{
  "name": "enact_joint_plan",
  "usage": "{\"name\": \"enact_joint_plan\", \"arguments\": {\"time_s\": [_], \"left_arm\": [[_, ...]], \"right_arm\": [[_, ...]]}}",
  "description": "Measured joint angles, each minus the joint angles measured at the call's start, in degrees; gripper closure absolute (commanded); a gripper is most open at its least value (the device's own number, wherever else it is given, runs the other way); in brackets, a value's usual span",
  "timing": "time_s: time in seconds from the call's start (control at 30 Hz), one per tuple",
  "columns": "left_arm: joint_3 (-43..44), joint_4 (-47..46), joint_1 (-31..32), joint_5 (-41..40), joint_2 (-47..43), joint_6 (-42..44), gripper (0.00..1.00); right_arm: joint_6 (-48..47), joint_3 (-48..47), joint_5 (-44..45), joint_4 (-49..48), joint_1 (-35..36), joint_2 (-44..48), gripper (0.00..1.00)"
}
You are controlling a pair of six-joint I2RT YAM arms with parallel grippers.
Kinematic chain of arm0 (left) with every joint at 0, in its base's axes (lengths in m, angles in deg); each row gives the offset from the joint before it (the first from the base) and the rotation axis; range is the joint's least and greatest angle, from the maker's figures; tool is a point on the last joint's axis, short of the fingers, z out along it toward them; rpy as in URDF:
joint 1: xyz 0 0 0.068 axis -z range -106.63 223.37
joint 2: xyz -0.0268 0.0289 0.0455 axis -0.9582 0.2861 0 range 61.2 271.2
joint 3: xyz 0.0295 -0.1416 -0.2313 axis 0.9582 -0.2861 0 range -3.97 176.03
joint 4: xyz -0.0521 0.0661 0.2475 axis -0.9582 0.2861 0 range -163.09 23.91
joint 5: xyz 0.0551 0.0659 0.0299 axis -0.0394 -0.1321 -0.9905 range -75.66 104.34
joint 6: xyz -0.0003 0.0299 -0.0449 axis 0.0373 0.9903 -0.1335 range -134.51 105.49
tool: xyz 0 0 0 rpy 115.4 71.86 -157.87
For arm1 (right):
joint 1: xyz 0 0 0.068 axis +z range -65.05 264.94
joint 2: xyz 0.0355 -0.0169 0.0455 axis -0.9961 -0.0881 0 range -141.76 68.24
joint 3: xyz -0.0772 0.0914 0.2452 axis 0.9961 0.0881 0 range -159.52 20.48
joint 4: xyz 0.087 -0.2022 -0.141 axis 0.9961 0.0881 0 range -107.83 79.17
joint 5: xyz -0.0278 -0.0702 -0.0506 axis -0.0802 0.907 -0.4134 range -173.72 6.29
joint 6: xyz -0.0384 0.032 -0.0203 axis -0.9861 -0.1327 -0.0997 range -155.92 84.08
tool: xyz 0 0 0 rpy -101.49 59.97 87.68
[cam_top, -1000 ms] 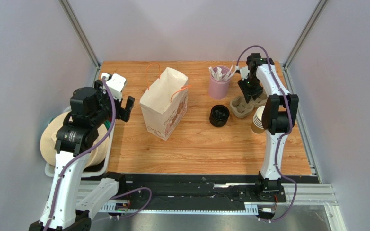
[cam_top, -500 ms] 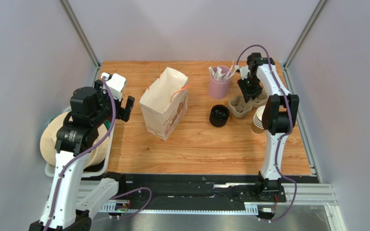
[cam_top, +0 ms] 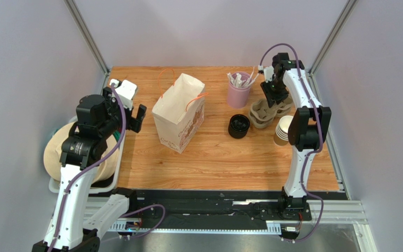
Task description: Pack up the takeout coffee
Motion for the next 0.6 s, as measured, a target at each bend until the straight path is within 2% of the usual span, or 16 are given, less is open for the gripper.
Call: {"name": "enact_joint_plan", "arguments": {"time_s": [0.6], "left_arm": [[0.0,-0.02,-0.33,0.2,-0.11,-0.04,0.05]], "right_arm": [[0.0,-2.93,5.42,-0.59,-0.33,2.89,0.75]]}}
